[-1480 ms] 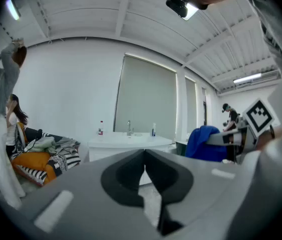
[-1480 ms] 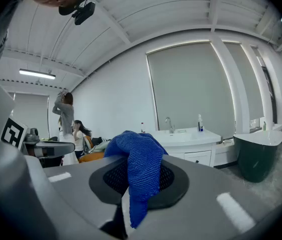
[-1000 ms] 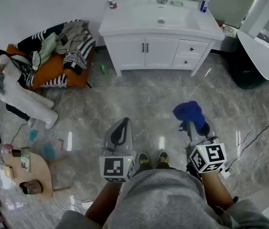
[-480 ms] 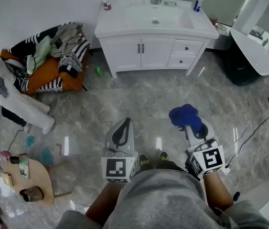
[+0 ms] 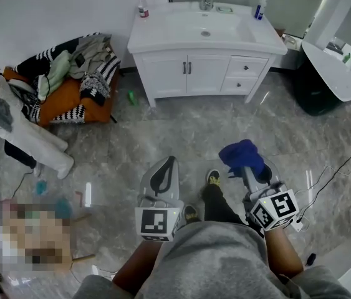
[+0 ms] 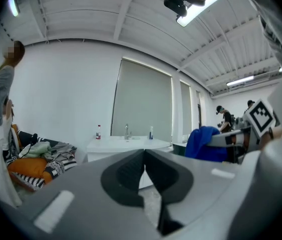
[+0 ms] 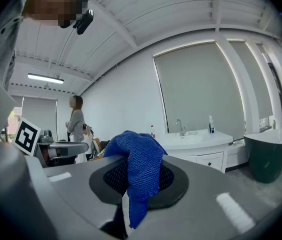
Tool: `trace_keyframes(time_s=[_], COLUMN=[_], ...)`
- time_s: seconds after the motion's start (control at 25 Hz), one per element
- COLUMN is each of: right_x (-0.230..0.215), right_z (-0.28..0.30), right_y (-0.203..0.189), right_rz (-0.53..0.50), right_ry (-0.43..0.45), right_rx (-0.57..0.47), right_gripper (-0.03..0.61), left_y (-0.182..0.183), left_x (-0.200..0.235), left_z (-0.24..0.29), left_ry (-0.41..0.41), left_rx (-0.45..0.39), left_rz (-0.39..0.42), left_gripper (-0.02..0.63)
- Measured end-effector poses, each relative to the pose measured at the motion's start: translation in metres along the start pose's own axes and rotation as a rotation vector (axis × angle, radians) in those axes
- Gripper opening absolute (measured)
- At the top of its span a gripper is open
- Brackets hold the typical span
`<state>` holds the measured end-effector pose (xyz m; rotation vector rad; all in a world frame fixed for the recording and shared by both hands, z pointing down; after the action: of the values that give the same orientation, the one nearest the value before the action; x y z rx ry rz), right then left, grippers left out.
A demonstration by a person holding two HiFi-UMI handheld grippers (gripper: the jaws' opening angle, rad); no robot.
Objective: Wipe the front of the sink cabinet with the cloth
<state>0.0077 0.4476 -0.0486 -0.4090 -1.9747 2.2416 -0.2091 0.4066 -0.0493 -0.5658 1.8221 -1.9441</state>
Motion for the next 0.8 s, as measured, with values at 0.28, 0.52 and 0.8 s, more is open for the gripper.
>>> trace_keyframes(time_s=[0.28, 0.52, 0.8], right_x=[-0.014, -0.04, -0.087], right_z=[0.028, 0.065, 0.108], right_y=[-0.01, -0.012, 0.001], right_rz=[0.042, 0.009, -0.011], right_ry=[-0.004, -0.024, -0.054], right_rx=[-0.007, 0.005, 0.004], right_gripper=[0.055, 0.057, 0.057], left_y=[-0.004, -0.004, -0.004], left_x=[0.01, 0.021, 0.032], left_z=[0.021, 0.059, 0.118], left_ry=[-0.002, 0.002, -0.009], left_rx=[0.006, 0.006, 0.024], left_rz=[0.013, 0.019, 0.029], left_gripper=[0.011, 0.011, 0.011])
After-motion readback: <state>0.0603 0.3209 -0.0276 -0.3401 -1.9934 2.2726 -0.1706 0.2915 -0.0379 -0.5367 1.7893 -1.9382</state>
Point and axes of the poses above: the fingertips, and each gripper's own axes: z forward along the fingers, x to its left, y out of its top, the point moved 4 cm from there along -z, backward along the fingers, and after that the axes turned 3 degrees about -x, right-handed, at the moved point
